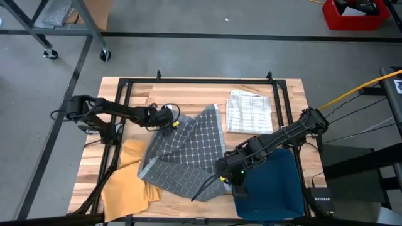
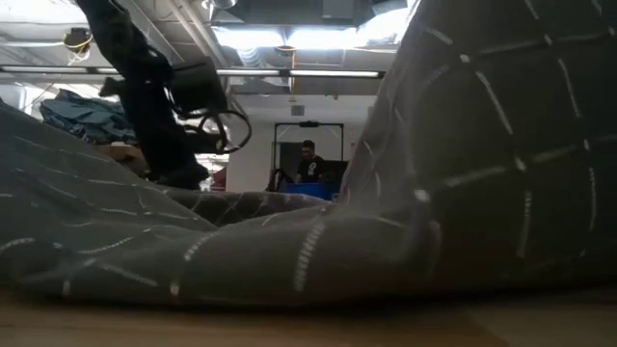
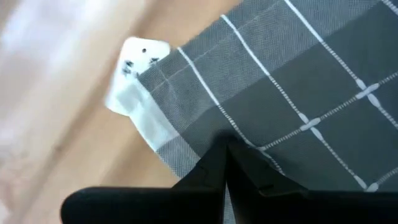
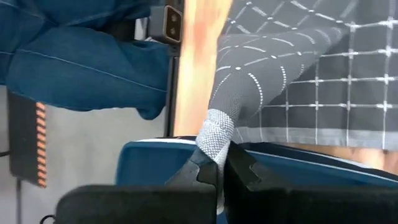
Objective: Fold towel
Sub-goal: Fold the gray towel
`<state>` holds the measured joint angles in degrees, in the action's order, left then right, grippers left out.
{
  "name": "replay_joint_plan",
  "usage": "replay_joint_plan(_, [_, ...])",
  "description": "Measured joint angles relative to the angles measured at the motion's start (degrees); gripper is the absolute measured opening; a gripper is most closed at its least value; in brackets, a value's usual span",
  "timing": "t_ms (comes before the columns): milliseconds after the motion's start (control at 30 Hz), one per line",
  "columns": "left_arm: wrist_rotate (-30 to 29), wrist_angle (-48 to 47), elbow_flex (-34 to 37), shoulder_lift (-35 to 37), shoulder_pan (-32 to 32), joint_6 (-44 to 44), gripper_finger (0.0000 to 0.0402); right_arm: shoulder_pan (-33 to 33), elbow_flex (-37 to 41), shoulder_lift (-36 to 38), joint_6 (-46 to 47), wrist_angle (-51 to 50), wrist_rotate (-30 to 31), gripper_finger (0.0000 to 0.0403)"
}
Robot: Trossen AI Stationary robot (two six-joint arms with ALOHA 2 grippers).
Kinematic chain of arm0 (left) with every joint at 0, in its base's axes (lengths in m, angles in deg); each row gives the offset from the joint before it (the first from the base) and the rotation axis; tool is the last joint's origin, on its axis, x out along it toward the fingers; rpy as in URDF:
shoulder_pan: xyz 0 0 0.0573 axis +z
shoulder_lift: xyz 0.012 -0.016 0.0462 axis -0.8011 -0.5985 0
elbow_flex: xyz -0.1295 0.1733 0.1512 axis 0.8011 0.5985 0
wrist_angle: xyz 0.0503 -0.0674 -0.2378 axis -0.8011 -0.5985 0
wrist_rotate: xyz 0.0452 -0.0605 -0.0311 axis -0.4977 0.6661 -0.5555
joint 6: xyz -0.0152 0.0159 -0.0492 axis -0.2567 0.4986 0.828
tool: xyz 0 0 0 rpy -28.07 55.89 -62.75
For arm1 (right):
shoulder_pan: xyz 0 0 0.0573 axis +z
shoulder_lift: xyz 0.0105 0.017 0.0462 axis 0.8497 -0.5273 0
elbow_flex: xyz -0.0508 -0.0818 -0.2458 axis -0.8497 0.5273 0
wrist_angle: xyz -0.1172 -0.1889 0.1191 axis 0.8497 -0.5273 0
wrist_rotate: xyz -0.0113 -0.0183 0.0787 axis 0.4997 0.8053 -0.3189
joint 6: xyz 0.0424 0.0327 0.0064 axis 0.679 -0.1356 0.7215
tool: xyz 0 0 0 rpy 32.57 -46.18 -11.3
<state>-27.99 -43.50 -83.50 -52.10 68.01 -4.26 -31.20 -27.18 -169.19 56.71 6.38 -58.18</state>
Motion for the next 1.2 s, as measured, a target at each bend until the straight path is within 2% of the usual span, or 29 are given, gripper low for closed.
replay_joint_plan(400, [-1.98,10.39,0.07,-3.78,18.92,-2.79,0.0001,0.04,-0.01,0.0,0.01,0.58,-0.7,0.0005])
replay_joint_plan(567, [-1.89,15.4,0.07,-5.55,25.68,-3.36,0.0001,0.04,-0.01,0.0,-0.07,0.15,5.64,0.0005])
replay_joint_plan(700, [-1.41,15.36,0.09,-5.12,29.45,-4.33,0.0001,-0.01,-0.01,0.0,-0.07,0.16,11.66,0.0005])
replay_joint_plan(767, [0.09,14.4,0.11,-4.3,30.24,-4.35,0.0001,0.0,0.01,0.0,-0.07,0.17,12.58,0.0005])
replay_joint_plan(967, [8.75,13.18,0.46,1.98,30.47,-4.0,0.0001,0.0,-0.01,0.0,0.02,0.19,7.68,0.0005])
replay_joint_plan(1067, [17.03,12.58,0.31,7.12,30.46,-3.93,0.0001,0.0,0.0,0.0,0.01,0.23,5.77,0.0005])
replay_joint_plan(1200, [31.29,4.91,0.31,14.38,30.37,-0.99,0.0001,0.0,-0.01,0.0,0.02,0.23,5.13,0.0005])
